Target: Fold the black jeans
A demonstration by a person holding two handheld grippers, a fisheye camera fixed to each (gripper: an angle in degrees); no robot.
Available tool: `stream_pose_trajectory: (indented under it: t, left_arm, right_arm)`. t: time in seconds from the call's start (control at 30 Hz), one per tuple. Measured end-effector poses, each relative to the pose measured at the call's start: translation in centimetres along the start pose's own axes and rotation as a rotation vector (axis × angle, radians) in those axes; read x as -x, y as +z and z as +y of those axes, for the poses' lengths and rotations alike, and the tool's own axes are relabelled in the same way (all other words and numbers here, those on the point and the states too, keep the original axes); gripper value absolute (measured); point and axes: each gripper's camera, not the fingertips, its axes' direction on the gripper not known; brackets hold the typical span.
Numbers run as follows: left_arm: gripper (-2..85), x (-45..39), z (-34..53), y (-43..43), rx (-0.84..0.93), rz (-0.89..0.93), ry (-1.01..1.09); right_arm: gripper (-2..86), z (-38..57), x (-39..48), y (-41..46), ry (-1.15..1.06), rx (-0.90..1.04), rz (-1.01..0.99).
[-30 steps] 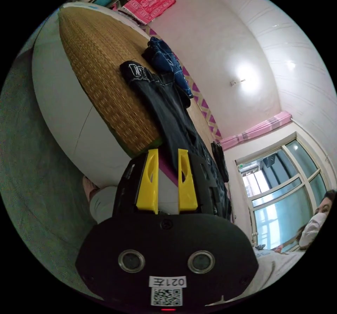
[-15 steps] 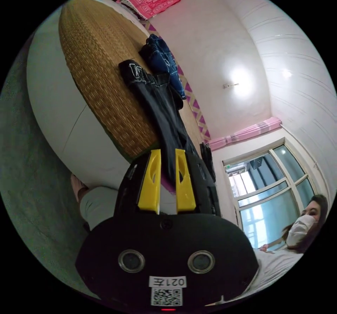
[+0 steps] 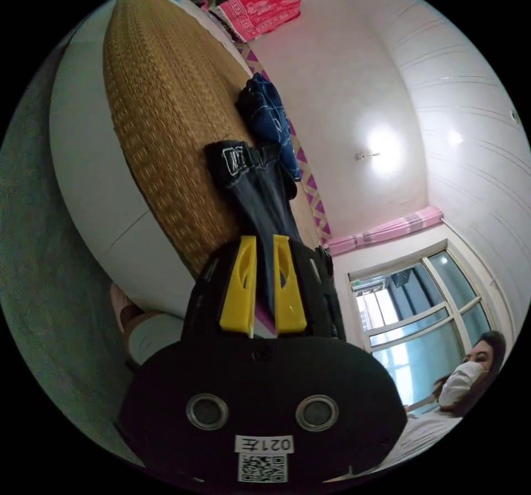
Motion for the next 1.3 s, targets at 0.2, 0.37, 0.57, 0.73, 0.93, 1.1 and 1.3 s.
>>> stream_pose_trajectory:
  t: [0.2, 0.37, 0.57, 0.73, 0.93, 1.1, 1.3]
  left_arm:
    - [-0.8, -4.5, -2.2, 3.0, 0.084, -0.055, 0.170]
    - [-0.9, -13.4, -8.0, 9.7, 0.161, -0.146, 0.351]
    - [-0.2, -16.5, -16.7, 25.1, 0.308, -0.302, 0.379]
    - [2.8, -11.2, -19.6, 34.9, 0.410, -0.485, 0.357]
    - [-0.2, -7.5, -18.5, 27.6, 0.221, -0.383, 0.433]
    - [0.8, -3.3, -16.2, 22.3, 0.137, -0.365, 0.401]
    - [8.4, 4.7, -16.7, 19.5, 0.059, -0.245, 0.154]
  right_arm:
    - [1.5, -1.8, 3.0, 1.4, -0.089, 0.076, -0.102]
    - [1.1, -8.1, 11.1, 5.4, -0.254, 0.126, -0.141]
    - [3.8, -19.9, 13.6, 17.4, -0.255, 0.165, -0.041]
    - [8.3, -24.8, 9.6, 25.6, -0.203, 0.134, 0.268]
    - [7.0, -18.0, 11.5, 28.8, -0.489, 0.270, 0.329]
    - [6.4, -2.9, 15.3, 36.9, -0.907, 0.545, 0.283]
    - [7.0, 11.7, 15.5, 46.0, -1.255, 0.692, 0.316]
